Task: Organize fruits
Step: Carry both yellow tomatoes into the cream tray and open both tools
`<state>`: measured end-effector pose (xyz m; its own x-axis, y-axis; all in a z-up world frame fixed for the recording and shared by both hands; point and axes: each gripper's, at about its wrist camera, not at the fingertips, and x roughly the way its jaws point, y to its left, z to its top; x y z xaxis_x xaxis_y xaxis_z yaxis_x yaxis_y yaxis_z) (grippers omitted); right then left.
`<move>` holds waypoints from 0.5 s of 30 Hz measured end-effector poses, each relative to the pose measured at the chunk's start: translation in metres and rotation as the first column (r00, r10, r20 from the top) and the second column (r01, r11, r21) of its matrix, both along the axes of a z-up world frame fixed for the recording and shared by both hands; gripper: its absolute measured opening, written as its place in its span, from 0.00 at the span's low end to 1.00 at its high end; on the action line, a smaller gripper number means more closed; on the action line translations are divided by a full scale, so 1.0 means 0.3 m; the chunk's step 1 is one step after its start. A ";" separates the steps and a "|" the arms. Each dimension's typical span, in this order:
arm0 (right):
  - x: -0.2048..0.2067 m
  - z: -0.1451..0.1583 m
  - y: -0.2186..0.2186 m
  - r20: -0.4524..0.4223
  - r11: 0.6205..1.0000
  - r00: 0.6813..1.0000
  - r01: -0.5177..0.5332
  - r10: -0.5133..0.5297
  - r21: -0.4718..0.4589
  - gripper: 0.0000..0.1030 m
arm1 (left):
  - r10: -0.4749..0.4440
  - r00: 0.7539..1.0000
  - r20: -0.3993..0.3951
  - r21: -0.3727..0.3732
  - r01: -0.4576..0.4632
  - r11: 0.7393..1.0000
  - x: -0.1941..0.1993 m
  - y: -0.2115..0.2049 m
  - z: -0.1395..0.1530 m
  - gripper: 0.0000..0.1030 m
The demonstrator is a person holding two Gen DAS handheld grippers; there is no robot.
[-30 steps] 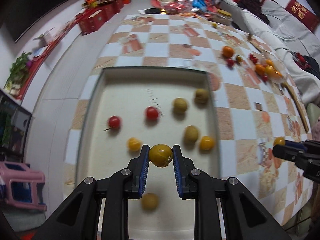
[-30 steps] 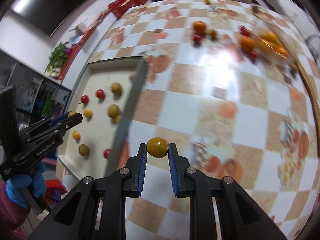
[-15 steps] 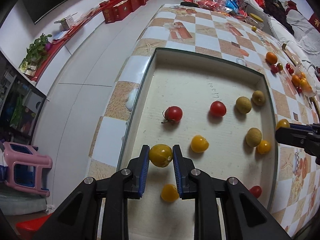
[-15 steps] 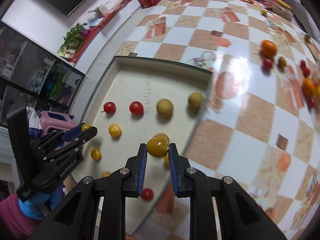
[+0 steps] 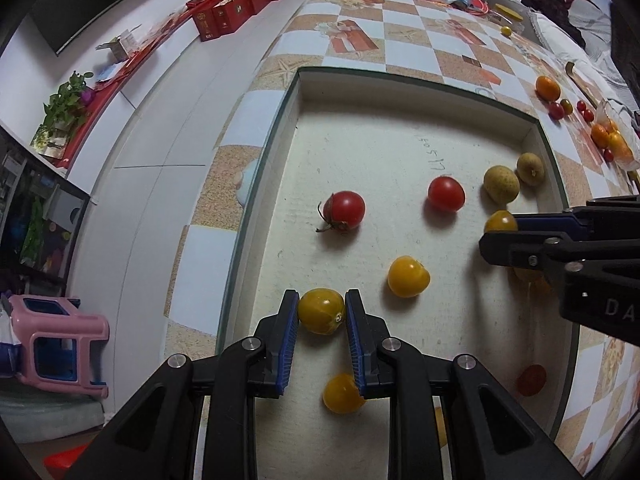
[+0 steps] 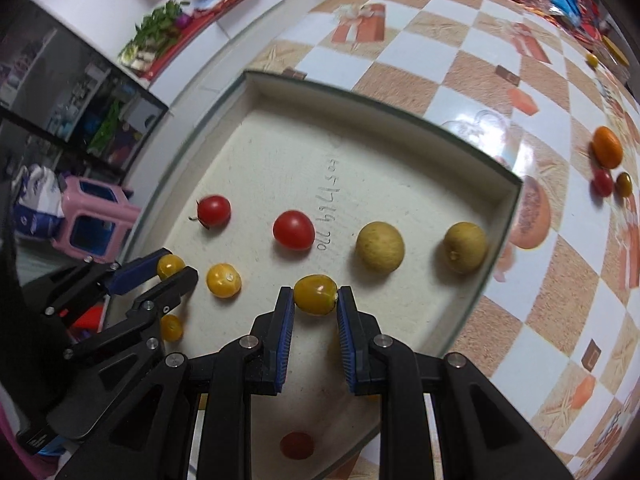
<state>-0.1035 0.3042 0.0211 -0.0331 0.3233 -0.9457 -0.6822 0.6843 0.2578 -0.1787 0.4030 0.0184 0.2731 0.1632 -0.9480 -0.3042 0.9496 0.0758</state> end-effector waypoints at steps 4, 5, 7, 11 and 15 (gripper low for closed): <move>-0.007 -0.011 0.020 0.020 0.999 0.999 -0.034 0.035 -0.026 0.23 | -0.001 1.000 -0.001 0.003 0.001 1.000 -0.001 0.000 -0.003 0.25; -0.008 -0.011 0.023 0.022 0.999 0.999 -0.041 0.041 -0.029 0.24 | -0.001 1.000 -0.001 0.001 0.001 1.000 0.000 0.001 -0.004 0.25; -0.006 -0.004 0.023 0.016 0.999 0.999 -0.041 0.041 -0.028 0.24 | -0.002 1.000 -0.001 -0.002 0.002 1.000 0.001 0.002 -0.003 0.25; 0.000 0.047 -0.003 0.016 1.000 1.000 -0.007 0.006 0.020 0.40 | 0.001 0.999 0.038 -0.012 -0.001 1.000 -0.009 -0.003 0.017 0.66; -0.003 0.102 -0.032 0.033 0.999 0.999 0.019 -0.021 0.038 0.60 | -0.016 0.999 0.029 0.016 0.016 1.000 -0.008 -0.026 0.026 0.66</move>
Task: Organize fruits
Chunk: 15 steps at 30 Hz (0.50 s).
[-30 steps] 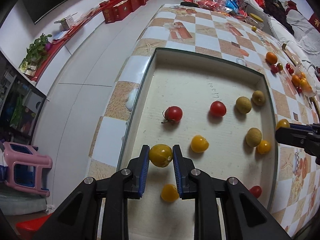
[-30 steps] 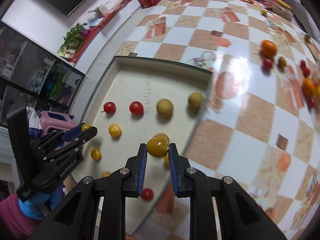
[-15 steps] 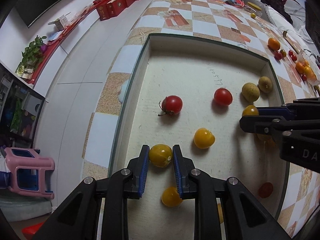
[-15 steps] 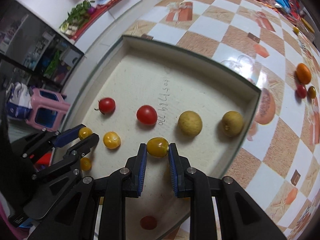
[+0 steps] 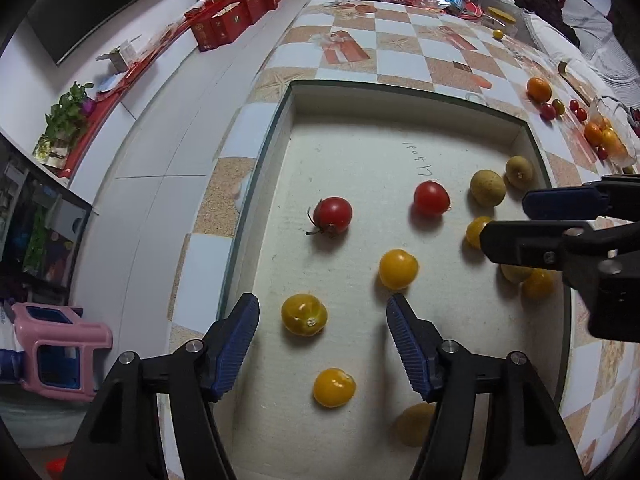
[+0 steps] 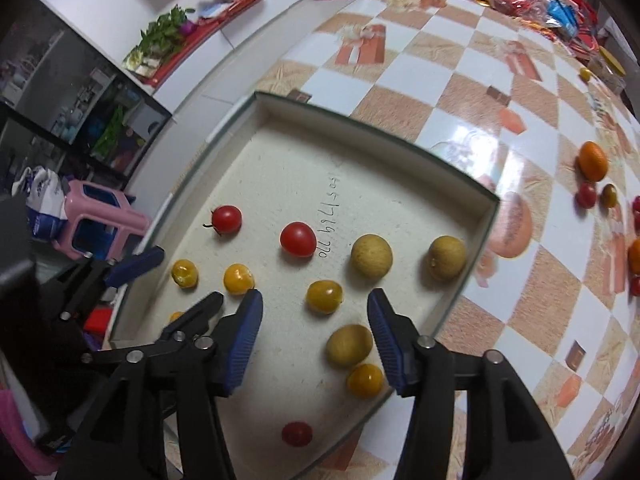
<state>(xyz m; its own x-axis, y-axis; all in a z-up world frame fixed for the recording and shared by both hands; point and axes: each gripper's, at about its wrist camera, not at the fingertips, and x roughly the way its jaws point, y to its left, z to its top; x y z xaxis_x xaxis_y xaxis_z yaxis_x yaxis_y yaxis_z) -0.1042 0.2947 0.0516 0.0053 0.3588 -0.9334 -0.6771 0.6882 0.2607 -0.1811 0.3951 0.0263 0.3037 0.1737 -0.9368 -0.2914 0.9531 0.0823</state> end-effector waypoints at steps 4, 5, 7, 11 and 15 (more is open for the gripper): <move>0.002 0.040 -0.047 -0.011 0.999 0.999 0.047 -0.047 -0.008 0.78 | 0.000 1.000 -0.023 -0.019 0.000 1.000 -0.002 -0.007 0.012 0.66; 0.004 0.048 -0.059 -0.016 0.998 0.998 0.062 -0.062 -0.010 0.79 | -0.001 1.000 -0.026 -0.025 0.000 1.000 -0.004 -0.008 0.018 0.67; 0.001 0.053 -0.066 -0.034 0.996 0.996 0.085 -0.085 -0.022 0.81 | 0.001 1.000 -0.030 -0.036 -0.002 0.999 -0.010 -0.010 0.035 0.88; -0.011 0.061 -0.090 -0.054 0.992 0.992 0.109 -0.112 -0.063 0.85 | 0.001 1.000 -0.018 -0.056 -0.002 0.998 -0.030 -0.020 0.077 0.96; -0.025 0.067 -0.102 -0.068 0.987 0.989 0.128 -0.135 -0.095 0.88 | 0.007 0.999 -0.049 -0.076 -0.011 0.997 -0.041 -0.026 0.084 0.98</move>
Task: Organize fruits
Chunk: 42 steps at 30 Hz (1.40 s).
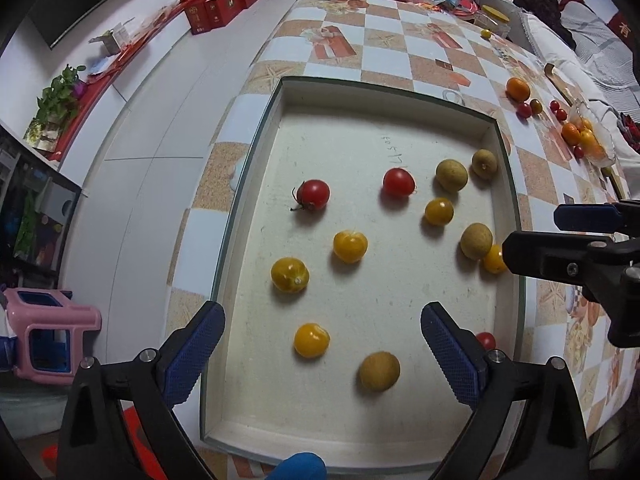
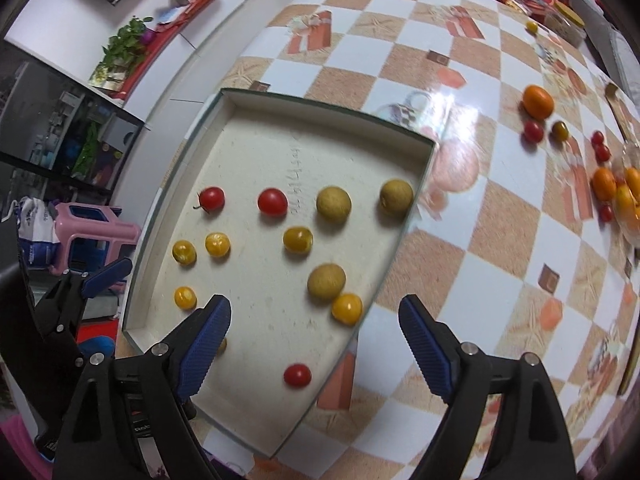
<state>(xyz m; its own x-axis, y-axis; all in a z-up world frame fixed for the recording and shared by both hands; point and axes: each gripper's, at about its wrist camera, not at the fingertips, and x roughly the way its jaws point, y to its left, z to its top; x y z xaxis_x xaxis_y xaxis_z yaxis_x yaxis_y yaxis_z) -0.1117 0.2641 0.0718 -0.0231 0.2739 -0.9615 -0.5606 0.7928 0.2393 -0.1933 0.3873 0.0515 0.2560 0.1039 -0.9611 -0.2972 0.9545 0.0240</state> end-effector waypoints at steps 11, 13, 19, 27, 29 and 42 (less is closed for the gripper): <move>-0.034 0.079 -0.016 0.017 0.998 1.000 0.014 -0.014 -0.054 1.00 | -0.019 0.999 -0.036 -0.002 0.019 1.000 -0.042 -0.012 0.061 0.99; -0.042 0.095 -0.018 0.017 0.998 1.000 0.011 -0.010 -0.065 1.00 | -0.023 0.999 -0.040 0.003 0.023 1.000 -0.053 -0.010 0.077 0.99; -0.084 0.129 -0.025 0.021 0.995 1.000 -0.012 0.014 -0.096 1.00 | -0.048 0.997 -0.064 0.020 0.049 0.999 -0.087 -0.017 0.113 0.99; -0.131 0.151 -0.039 0.016 0.989 0.999 -0.043 0.045 -0.142 1.00 | -0.080 0.992 -0.099 0.030 0.084 0.996 -0.124 -0.024 0.141 0.99; -0.136 0.161 -0.042 0.017 0.988 0.999 -0.048 0.051 -0.145 1.00 | -0.090 0.991 -0.102 0.032 0.093 0.995 -0.126 -0.025 0.150 0.99; -0.138 0.217 -0.032 0.035 0.982 0.994 -0.092 0.099 -0.165 1.00 | -0.136 0.984 -0.115 0.050 0.142 0.989 -0.130 -0.051 0.199 0.99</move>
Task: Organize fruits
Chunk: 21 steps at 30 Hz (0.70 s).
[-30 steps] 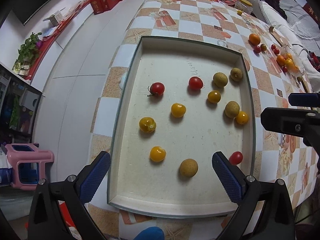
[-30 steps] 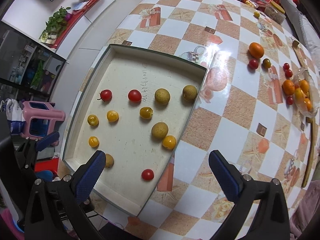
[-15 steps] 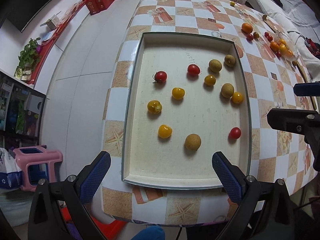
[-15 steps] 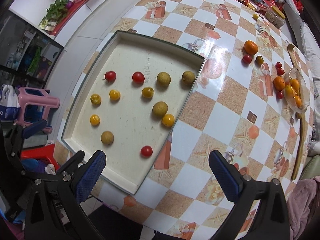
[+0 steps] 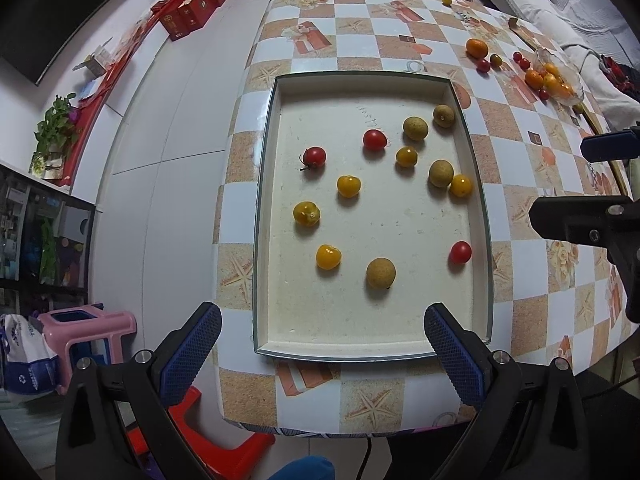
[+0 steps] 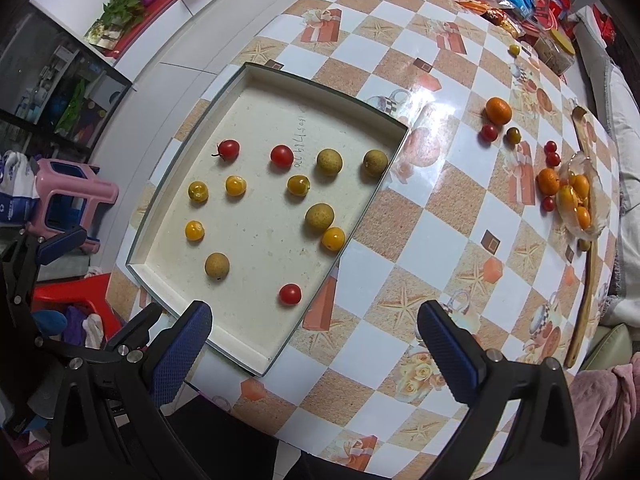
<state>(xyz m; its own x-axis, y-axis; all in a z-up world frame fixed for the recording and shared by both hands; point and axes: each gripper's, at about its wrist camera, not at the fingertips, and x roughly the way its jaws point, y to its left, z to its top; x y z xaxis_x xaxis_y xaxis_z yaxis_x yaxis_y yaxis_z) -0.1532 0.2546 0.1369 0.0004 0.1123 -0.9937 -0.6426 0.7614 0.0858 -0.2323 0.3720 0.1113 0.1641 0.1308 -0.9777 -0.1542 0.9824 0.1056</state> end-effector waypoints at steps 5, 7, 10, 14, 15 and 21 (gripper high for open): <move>0.008 0.014 0.008 0.011 1.000 1.000 -0.016 0.016 -0.002 1.00 | 0.000 1.000 0.000 0.002 0.000 1.000 0.003 -0.004 0.012 0.99; 0.010 0.017 0.009 0.014 1.000 1.000 -0.020 0.020 -0.004 1.00 | 0.004 1.000 -0.002 0.000 -0.004 1.000 0.005 -0.005 0.012 0.99; 0.011 0.019 0.011 0.014 1.000 1.000 -0.027 0.027 -0.007 1.00 | 0.009 1.000 -0.011 -0.011 -0.010 1.000 0.010 -0.007 0.007 0.99; 0.009 0.019 0.015 0.015 0.999 0.999 -0.038 0.038 -0.012 1.00 | 0.019 1.000 -0.020 -0.027 -0.020 0.999 0.013 -0.010 0.003 0.99; 0.008 0.018 0.016 0.017 0.999 0.999 -0.042 0.042 -0.015 1.00 | 0.020 1.000 -0.022 -0.029 -0.021 0.999 0.014 -0.012 0.002 0.99; -0.002 0.019 0.022 0.028 0.997 0.997 -0.070 0.071 -0.025 1.00 | 0.021 1.000 -0.018 -0.030 -0.021 0.999 0.013 -0.023 0.004 0.99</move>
